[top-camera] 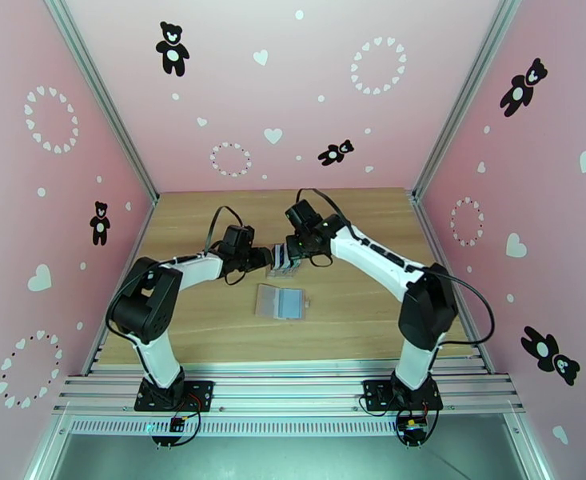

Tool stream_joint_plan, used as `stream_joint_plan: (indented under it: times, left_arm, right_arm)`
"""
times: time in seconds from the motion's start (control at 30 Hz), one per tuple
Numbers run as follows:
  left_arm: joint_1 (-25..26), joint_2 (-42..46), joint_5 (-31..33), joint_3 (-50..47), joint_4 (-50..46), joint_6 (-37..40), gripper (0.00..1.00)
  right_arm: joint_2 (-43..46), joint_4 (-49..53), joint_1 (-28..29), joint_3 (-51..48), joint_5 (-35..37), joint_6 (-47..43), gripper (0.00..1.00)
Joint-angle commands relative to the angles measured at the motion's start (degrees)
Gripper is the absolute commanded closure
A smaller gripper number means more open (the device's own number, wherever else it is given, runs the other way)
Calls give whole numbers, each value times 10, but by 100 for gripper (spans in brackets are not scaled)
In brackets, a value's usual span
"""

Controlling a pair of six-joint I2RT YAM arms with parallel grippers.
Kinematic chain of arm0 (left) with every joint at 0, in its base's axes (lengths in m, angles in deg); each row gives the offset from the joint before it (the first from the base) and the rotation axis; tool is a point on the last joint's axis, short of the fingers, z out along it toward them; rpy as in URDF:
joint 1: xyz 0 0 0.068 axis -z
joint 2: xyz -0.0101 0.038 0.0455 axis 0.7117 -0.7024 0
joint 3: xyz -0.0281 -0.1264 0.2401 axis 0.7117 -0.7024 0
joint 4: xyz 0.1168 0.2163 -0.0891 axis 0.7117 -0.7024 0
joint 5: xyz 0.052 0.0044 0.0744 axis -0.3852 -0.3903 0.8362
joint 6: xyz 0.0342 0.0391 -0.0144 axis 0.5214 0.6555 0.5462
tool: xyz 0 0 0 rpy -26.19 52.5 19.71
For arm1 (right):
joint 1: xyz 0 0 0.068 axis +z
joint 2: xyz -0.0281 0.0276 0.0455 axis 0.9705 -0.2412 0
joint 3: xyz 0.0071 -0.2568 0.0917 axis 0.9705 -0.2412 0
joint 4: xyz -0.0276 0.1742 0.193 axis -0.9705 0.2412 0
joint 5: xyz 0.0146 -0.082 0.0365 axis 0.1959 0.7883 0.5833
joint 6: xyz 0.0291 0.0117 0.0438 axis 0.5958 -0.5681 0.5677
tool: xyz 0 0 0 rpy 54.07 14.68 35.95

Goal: Put the credit cards into the card holder

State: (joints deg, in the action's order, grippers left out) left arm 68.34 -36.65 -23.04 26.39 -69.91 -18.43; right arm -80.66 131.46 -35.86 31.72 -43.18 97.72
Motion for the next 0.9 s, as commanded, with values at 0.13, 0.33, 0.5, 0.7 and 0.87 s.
stream_joint_plan:
  times: [0.13, 0.33, 0.5, 0.7, 0.87]
  left_arm:
    - [5, 63, 42, -9, -31, 41, 49]
    - [27, 80, 61, -3, -75, 64, 49]
    - [53, 111, 85, -6, -125, 69, 49]
    - [82, 161, 128, -18, -192, 75, 50]
    - [100, 178, 108, -41, -213, 67, 52]
  right_arm:
    - [99, -101, 3, -110, -60, 64, 100]
    - [178, -223, 3, -240, -123, 138, 100]
    - [212, -299, 3, -322, -158, 180, 100]
    - [220, -381, 5, -410, -177, 223, 100]
    - [221, -420, 10, -447, -186, 241, 100]
